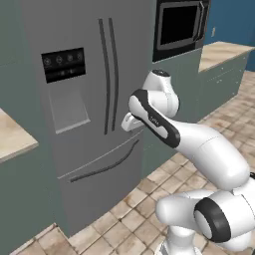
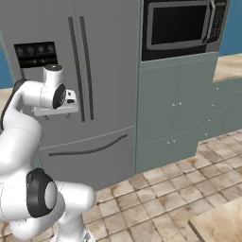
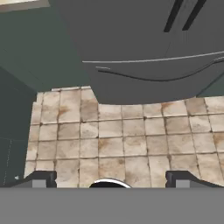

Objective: Four empty soda cans are scattered around the kitchen. Gather all the cans and cluster them next to the stove for recycling.

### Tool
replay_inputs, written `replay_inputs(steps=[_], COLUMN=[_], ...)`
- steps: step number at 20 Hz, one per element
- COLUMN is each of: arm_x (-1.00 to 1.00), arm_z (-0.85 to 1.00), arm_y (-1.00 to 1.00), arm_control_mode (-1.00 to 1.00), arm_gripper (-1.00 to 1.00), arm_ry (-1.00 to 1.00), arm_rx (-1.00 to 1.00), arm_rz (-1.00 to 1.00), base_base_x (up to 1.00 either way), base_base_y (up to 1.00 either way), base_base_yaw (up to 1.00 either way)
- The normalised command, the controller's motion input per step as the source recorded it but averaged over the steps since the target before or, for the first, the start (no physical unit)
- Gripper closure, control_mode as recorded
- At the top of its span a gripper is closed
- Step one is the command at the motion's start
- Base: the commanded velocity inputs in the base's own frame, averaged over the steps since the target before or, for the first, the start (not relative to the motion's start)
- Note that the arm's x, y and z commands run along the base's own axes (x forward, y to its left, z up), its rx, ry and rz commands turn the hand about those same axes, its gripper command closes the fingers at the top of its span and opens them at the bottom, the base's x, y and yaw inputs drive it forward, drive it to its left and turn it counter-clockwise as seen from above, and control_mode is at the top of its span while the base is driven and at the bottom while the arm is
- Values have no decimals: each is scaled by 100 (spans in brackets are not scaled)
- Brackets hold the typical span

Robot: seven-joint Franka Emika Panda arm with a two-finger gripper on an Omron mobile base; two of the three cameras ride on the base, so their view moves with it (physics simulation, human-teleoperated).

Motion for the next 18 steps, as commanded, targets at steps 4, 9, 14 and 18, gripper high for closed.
replay_inputs(steps=[4,9,14,18], arm_x=[0,0,0,0], arm_z=[0,0,0,0], arm_y=[0,0,0,0], arm_control_mode=[100,100,100,100], arm_gripper=[-100,-100,-100,-100], arm_ry=[0,0,0,0], arm_rx=[0,0,0,0], arm_rz=[0,0,0,0], base_base_x=[0,32,62,100], base_base_y=[21,47,75,73], base_base_yaw=[-97,-88,-80,-59])
